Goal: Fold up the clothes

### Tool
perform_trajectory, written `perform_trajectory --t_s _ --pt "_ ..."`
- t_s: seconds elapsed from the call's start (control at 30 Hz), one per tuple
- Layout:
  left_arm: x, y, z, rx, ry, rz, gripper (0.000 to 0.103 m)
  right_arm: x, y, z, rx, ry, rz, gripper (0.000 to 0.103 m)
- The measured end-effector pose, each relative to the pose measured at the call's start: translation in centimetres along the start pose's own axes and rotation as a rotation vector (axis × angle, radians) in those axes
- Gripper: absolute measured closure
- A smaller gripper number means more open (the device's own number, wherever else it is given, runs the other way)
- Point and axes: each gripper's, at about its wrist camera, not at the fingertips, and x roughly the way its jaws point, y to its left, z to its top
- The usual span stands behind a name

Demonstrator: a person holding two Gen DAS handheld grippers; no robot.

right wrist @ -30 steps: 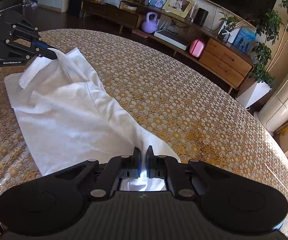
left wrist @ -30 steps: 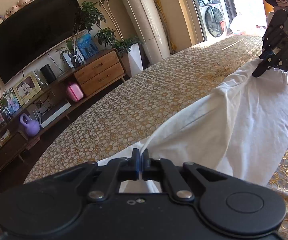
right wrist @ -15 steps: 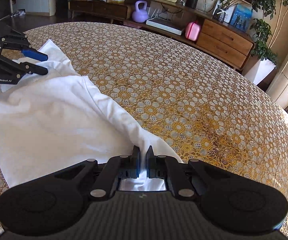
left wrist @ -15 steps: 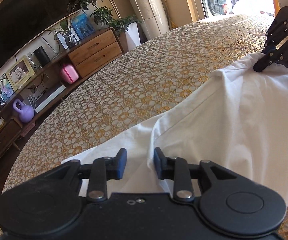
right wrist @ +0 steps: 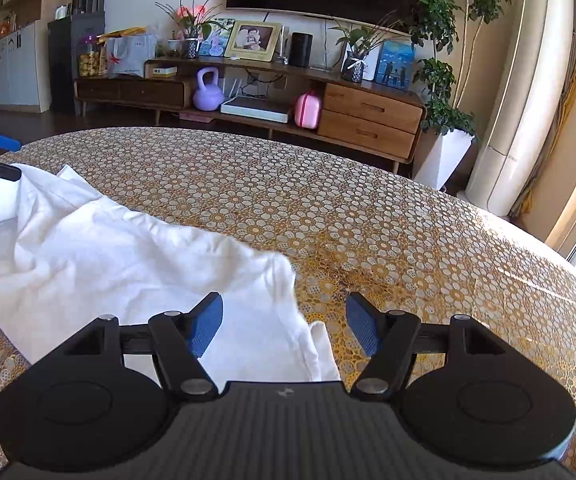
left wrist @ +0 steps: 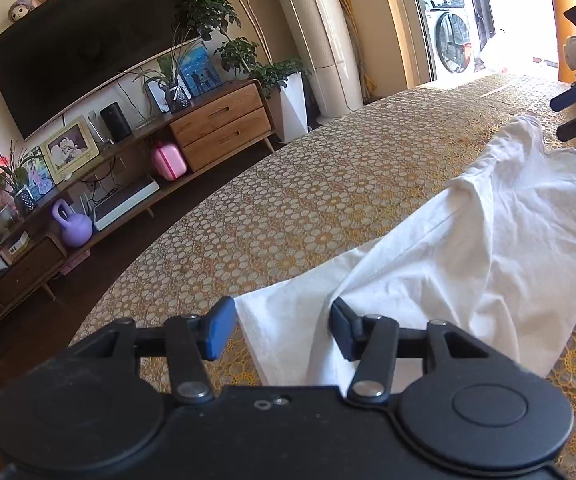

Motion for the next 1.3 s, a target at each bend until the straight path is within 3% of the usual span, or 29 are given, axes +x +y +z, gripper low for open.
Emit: perform_trajectory --t_s 0.3,0.53,0.6,0.7,0.77,0.87,1.03,1.13,1.23,1.27,1.3 --pt "5.7 -2.0 2.2 0.063 0.028 0.067 0.0 1.6 0.5 -0.7 -0.018 0.066 -0.031 0.036" --pt "7.5 -1.9 1.2 0.057 0.075 0.08 0.0 4.7 -1.5 -0.7 0.051 0.111 0.017 0.036" --pt "7.6 -1.7 0.9 0.054 0.082 0.079 0.0 5.7 -1.6 -1.1 0.069 0.147 0.035 0.06" --pt "7.7 -1.6 0.7 0.054 0.091 0.079 0.0 5.9 -1.3 -1.5 0.074 0.16 0.041 0.081" --pt "7.7 -1.6 0.6 0.059 0.09 0.081 0.0 5.4 -1.1 -1.6 0.051 0.159 0.006 0.091" --pt "7.9 -1.5 1.0 0.055 0.075 0.097 0.0 5.5 -1.8 -1.9 -0.006 0.189 -0.087 0.094" --pt "7.8 -0.6 1.6 0.045 0.048 0.149 0.0 4.2 -3.0 -2.2 0.081 0.136 -0.036 0.094" --pt "5.5 1.9 1.9 -0.032 0.003 0.088 0.0 2.8 -3.1 -2.0 0.117 0.096 0.011 0.092" --pt "3.4 3.8 1.1 -0.097 0.015 -0.059 0.0 1.5 -3.1 -2.2 0.134 0.073 0.057 0.071" --pt "2.8 3.8 0.4 -0.084 0.021 -0.092 0.0 1.2 -3.1 -2.4 0.14 0.069 0.071 0.051" --pt "2.4 3.6 -0.2 -0.06 0.023 -0.105 0.0 1.0 -3.1 -2.5 0.141 0.066 0.082 0.041"
